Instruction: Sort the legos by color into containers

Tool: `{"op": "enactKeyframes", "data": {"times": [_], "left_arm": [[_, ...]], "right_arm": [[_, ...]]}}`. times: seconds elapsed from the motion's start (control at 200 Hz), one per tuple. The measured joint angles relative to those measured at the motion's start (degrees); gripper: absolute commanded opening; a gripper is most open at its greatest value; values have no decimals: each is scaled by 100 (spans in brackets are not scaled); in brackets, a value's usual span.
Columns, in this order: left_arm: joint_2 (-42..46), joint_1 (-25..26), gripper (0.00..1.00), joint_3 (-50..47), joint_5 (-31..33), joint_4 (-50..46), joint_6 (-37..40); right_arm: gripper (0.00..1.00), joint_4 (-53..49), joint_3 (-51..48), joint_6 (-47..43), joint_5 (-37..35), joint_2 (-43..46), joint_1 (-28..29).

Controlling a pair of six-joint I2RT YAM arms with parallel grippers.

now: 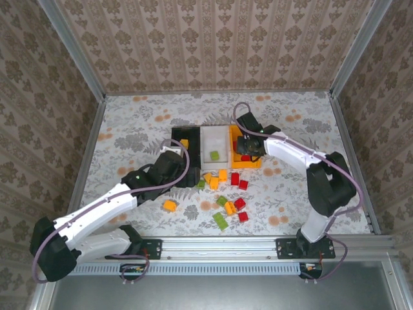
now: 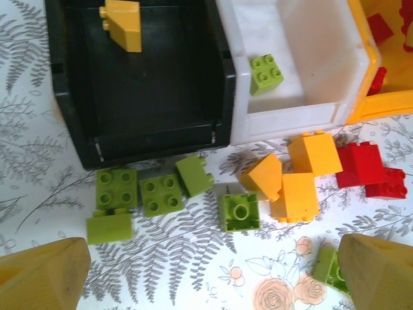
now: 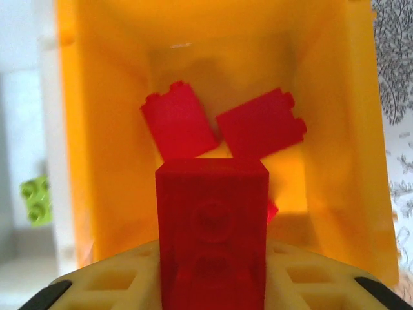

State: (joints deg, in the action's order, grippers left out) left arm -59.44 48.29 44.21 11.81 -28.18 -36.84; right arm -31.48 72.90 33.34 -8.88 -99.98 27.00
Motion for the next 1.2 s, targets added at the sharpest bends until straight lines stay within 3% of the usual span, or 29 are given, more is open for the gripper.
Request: {"op": "enactKeyframes", "data": {"times": [0.13, 0.235, 0.475, 0.68, 0.9, 1.2], "left_arm": [[205, -76, 100, -122, 26, -131, -122], [328, -162, 100, -186, 37, -275, -232], [319, -343, 100, -208, 74, -632, -398], [17, -387, 88, -291, -26, -831, -540], [-616, -146, 90, -387, -304, -1283, -723], [-1049, 55, 72, -870, -420, -1373, -1023]], "right_arm": [[64, 2, 391, 11, -9, -361, -103], [70, 2, 494, 22, 0, -385, -103], [72, 240, -61, 212, 153, 238, -72], [72, 431, -778, 348, 229, 953, 31], [73, 461, -1209, 400, 269, 1226, 42], [73, 555, -1346, 402, 286, 1401, 35]]}}
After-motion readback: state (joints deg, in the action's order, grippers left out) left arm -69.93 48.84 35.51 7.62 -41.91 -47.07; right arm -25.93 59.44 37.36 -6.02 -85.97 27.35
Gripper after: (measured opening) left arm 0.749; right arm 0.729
